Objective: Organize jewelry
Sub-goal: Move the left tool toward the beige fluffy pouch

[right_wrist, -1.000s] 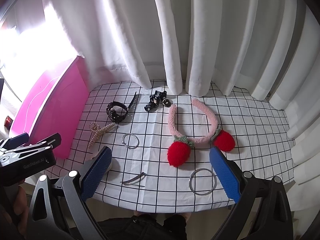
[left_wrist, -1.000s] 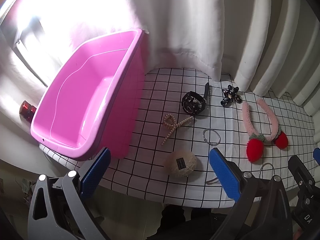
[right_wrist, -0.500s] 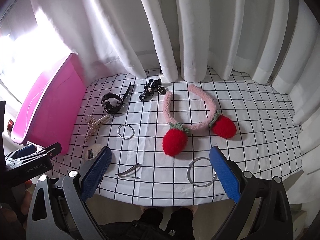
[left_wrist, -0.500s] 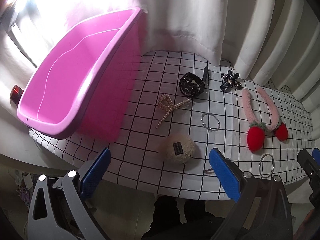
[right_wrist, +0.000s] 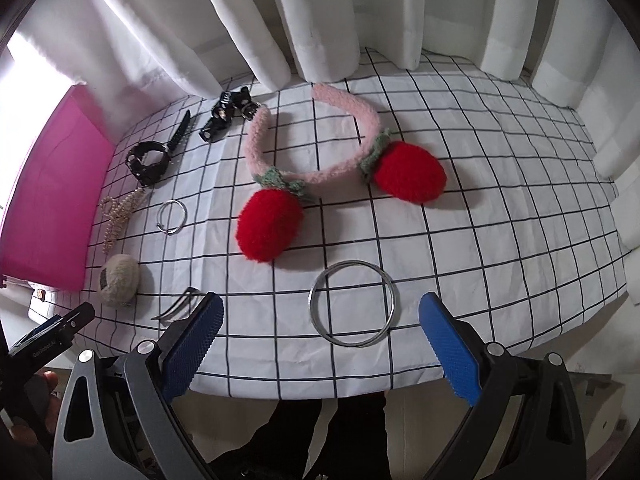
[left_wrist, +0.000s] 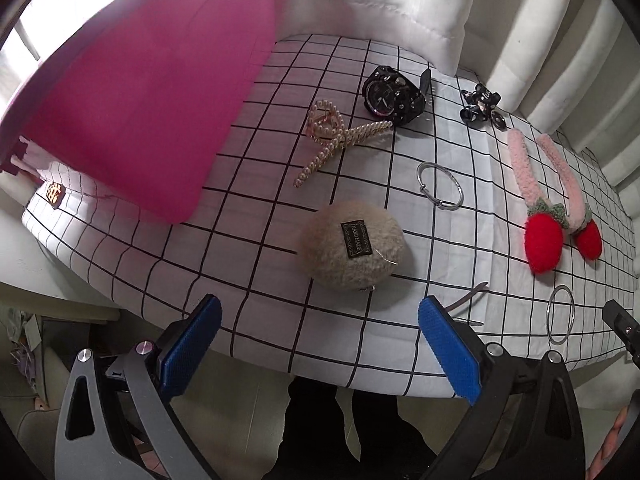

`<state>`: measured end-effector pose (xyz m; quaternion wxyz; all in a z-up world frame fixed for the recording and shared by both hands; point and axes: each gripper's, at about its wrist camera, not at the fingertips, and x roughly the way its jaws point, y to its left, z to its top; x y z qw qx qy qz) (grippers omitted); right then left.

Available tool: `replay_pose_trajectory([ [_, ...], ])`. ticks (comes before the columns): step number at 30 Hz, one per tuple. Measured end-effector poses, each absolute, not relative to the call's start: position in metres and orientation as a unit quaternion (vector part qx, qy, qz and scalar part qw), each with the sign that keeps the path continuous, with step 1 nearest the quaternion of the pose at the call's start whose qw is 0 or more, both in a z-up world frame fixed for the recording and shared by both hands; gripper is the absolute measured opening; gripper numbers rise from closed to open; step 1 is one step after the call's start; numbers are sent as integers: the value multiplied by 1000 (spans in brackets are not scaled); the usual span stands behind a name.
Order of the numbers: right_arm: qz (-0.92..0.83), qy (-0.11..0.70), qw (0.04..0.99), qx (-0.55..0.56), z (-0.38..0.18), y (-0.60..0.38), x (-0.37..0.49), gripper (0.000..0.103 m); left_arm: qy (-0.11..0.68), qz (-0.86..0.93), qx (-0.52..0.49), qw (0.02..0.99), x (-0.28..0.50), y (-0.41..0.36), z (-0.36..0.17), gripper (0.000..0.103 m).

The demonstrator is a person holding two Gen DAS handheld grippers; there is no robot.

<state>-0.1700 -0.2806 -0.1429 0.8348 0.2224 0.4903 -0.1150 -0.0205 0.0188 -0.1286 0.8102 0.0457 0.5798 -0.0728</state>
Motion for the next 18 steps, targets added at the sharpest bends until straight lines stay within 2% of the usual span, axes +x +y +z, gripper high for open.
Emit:
replay_pose_trajectory([
  [8, -105, 507, 830, 210, -188, -279, -169, 94, 573, -69, 42, 816, -13, 16, -149, 97],
  [18, -108, 513, 828, 199, -207, -277, -163, 94, 575, -75, 60, 812, -1, 1, -174, 97],
])
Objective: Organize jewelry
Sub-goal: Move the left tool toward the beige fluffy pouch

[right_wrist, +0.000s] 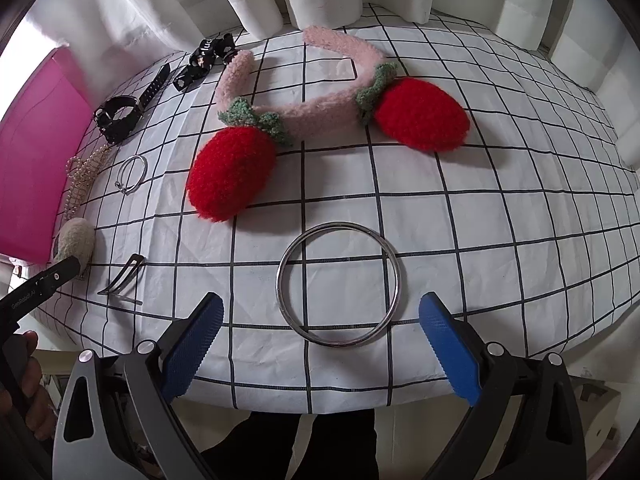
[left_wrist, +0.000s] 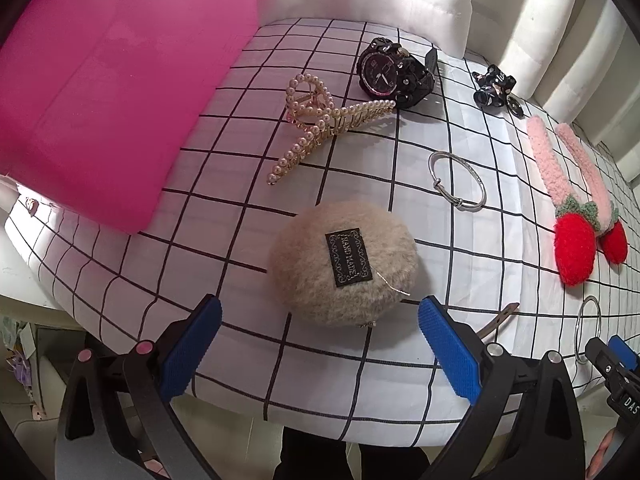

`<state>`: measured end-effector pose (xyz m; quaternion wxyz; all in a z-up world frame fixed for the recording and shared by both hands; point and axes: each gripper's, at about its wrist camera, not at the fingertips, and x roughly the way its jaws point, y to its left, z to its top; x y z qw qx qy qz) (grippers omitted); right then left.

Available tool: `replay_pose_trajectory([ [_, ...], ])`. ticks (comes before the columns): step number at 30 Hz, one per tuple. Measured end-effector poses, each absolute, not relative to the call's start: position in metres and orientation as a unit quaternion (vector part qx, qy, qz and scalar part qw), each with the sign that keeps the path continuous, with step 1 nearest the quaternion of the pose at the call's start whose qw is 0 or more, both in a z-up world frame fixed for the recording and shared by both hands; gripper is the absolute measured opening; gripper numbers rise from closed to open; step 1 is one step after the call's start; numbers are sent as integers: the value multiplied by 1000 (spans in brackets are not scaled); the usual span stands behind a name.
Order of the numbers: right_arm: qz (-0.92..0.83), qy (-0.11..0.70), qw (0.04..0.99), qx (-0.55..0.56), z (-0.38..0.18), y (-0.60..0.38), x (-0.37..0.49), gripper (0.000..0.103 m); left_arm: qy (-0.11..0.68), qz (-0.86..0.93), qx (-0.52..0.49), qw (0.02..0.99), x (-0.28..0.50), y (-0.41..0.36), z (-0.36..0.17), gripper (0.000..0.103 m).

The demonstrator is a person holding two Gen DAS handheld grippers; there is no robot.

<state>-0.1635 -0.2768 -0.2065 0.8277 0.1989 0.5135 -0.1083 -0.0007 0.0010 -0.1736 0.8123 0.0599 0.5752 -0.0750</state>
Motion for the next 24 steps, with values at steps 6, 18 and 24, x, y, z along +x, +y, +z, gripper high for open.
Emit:
replay_pose_trajectory([
  [6, -123, 524, 819, 198, -217, -280, -160, 94, 580, -79, 61, 808, 8, -4, -185, 97],
  [18, -150, 527, 822, 152, -232, -279, -151, 94, 587, -89, 66, 802, 20, -10, -198, 98],
  [24, -154, 504, 837, 145, -239, -272, -158, 94, 561, -91, 65, 821, 10, -10, -197, 98],
])
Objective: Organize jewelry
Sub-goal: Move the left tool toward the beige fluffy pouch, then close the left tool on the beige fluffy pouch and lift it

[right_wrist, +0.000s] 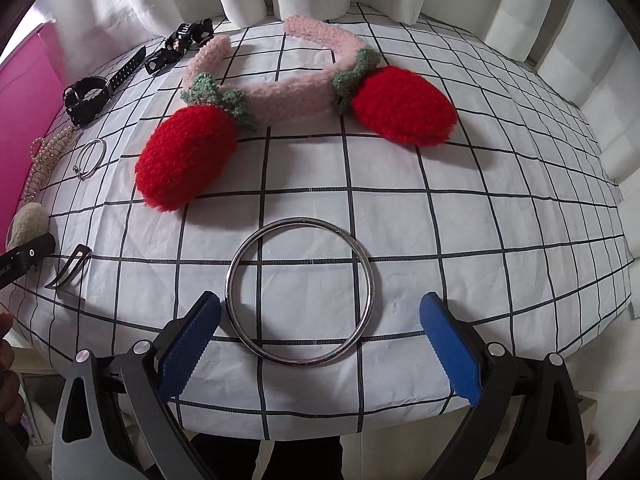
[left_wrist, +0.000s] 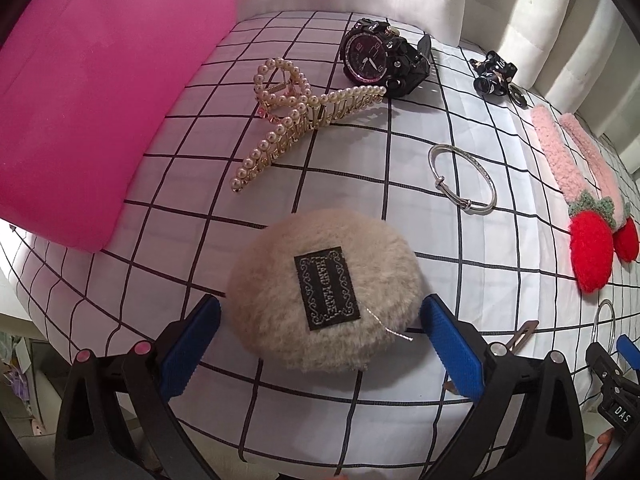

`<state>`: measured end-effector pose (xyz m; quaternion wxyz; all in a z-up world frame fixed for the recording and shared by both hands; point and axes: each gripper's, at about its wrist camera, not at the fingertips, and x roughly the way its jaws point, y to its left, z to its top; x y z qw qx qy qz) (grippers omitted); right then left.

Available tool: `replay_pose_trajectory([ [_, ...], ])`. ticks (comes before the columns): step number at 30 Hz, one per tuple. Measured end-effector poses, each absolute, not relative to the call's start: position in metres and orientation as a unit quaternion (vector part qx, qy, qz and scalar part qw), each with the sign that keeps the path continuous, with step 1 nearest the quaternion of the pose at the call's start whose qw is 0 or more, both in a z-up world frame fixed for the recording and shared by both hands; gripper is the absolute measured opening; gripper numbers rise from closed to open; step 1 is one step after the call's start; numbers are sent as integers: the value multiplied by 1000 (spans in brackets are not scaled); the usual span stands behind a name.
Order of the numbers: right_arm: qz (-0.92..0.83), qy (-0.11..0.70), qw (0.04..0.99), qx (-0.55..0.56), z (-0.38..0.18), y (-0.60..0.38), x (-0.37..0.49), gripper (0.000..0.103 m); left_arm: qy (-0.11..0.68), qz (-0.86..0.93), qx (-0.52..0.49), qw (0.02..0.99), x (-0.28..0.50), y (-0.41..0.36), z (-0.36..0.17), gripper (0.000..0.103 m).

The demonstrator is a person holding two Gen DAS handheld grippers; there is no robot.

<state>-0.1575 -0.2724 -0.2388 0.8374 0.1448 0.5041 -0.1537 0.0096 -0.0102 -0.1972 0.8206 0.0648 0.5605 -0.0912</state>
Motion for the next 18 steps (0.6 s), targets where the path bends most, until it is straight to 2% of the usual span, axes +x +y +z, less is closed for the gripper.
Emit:
replay_pose_trajectory([
  [5, -160, 477, 853, 138, -242, -267, -174, 94, 541, -92, 65, 833, 0, -8, -195, 98],
  [11, -147, 486, 851, 137, -239, -269, -176, 93, 540, -95, 62, 834, -4, -4, -192, 94],
  [13, -142, 487, 851, 134, -236, -267, -173, 92, 537, -98, 61, 836, -9, 0, -187, 87],
  [14, -140, 486, 852, 133, -236, -266, -173, 91, 534, -100, 62, 837, -10, 0, -185, 80],
  [15, -136, 485, 854, 130, -234, -265, -171, 87, 531, -103, 64, 839, -12, 0, -183, 72],
  [18, -126, 481, 860, 118, -230, -258, -169, 72, 527, -111, 69, 840, -15, -3, -178, 62],
])
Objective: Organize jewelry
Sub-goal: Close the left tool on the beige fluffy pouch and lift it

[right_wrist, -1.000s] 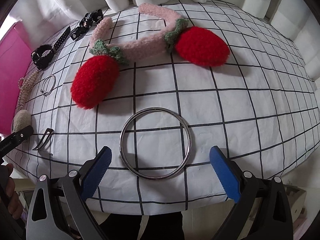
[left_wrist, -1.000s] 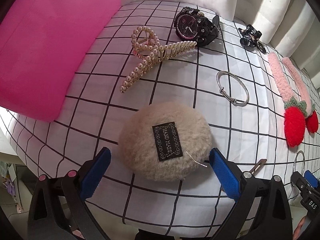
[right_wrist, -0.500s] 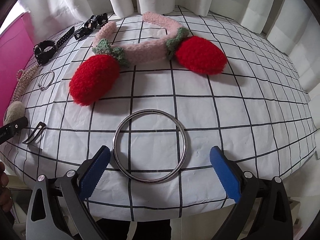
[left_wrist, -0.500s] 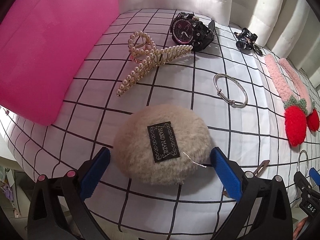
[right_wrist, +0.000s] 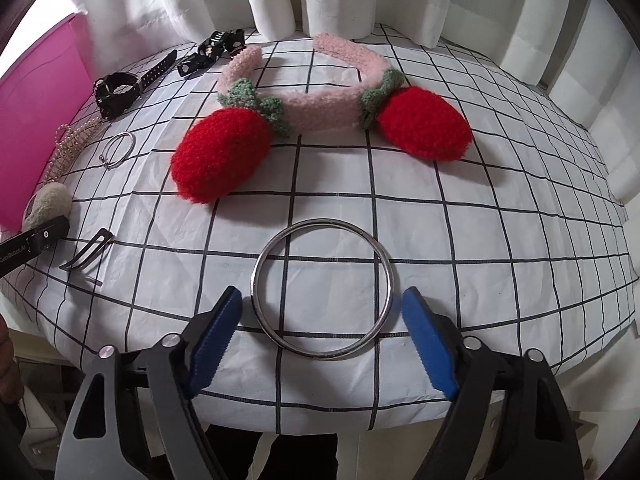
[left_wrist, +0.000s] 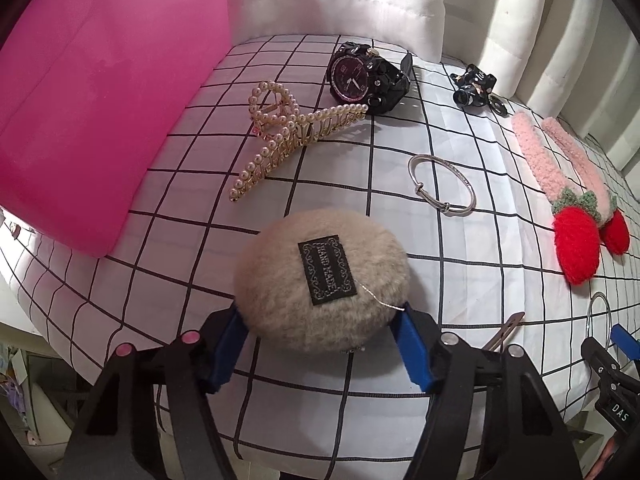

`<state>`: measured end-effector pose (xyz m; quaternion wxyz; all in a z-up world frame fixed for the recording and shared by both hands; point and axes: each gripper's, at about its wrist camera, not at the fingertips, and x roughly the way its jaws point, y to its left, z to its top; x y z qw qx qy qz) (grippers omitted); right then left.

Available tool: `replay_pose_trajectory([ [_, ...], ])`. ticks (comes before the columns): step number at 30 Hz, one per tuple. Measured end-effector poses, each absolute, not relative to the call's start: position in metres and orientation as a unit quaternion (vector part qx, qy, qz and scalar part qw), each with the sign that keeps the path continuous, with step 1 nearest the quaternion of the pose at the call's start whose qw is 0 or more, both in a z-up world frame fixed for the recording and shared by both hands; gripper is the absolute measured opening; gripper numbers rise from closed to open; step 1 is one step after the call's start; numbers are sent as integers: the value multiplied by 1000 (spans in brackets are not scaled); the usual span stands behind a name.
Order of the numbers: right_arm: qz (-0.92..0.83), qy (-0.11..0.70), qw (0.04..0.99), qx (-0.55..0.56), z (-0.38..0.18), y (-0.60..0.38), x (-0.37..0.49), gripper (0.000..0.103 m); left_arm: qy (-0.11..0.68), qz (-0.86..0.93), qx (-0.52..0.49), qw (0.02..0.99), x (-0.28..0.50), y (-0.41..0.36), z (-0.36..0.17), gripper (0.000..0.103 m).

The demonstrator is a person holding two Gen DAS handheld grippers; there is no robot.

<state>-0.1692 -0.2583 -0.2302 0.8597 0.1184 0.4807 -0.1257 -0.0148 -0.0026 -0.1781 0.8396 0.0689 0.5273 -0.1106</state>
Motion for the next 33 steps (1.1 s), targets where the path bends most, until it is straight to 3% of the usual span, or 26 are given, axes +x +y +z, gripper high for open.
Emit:
replay_pose_trajectory([
  [8, -116, 478, 860, 131, -227, -258, -167, 69, 529, -114, 62, 839, -18, -2, -171, 51],
  [33, -105, 440, 885, 112, -180, -253, -161, 68, 488, -136, 52, 860, -22, -6, -118, 50],
])
